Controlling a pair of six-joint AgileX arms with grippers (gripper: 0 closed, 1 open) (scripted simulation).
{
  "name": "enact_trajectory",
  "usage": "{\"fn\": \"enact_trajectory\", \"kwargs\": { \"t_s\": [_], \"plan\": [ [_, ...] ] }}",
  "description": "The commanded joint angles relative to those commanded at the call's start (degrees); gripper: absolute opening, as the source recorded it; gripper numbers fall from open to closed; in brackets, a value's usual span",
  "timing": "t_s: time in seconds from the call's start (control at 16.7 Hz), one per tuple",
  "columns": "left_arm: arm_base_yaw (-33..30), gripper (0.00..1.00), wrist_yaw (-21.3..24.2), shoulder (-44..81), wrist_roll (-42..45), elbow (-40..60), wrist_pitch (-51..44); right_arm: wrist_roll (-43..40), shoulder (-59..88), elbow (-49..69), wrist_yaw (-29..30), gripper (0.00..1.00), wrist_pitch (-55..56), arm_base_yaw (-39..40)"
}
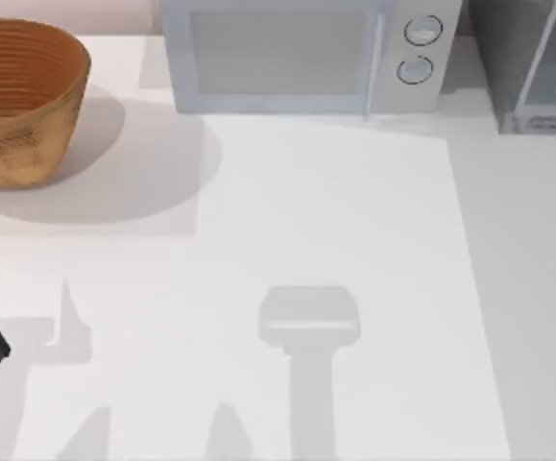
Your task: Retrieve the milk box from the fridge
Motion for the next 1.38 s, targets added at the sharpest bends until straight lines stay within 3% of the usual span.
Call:
{"fn": "enact_trajectory", "kwargs": {
  "t_s": [0.3, 0.84, 1.38],
  "plan": [
    [0.0, 1.00, 0.0, 0.0, 0.0, 0.0, 0.0, -0.2, 5.0, 9.0, 5.3, 1.00, -5.8, 5.0],
    [0.0, 1.00, 0.0, 0.0, 0.0, 0.0, 0.0, -0.2, 18.4, 41.7, 16.9, 1.00, -23.6, 15.8],
    [0.0, 1.00, 0.0, 0.0, 0.0, 0.0, 0.0, -0.3, 20.4, 45.4, 18.9, 1.00, -25.4, 17.9]
  ]
}}
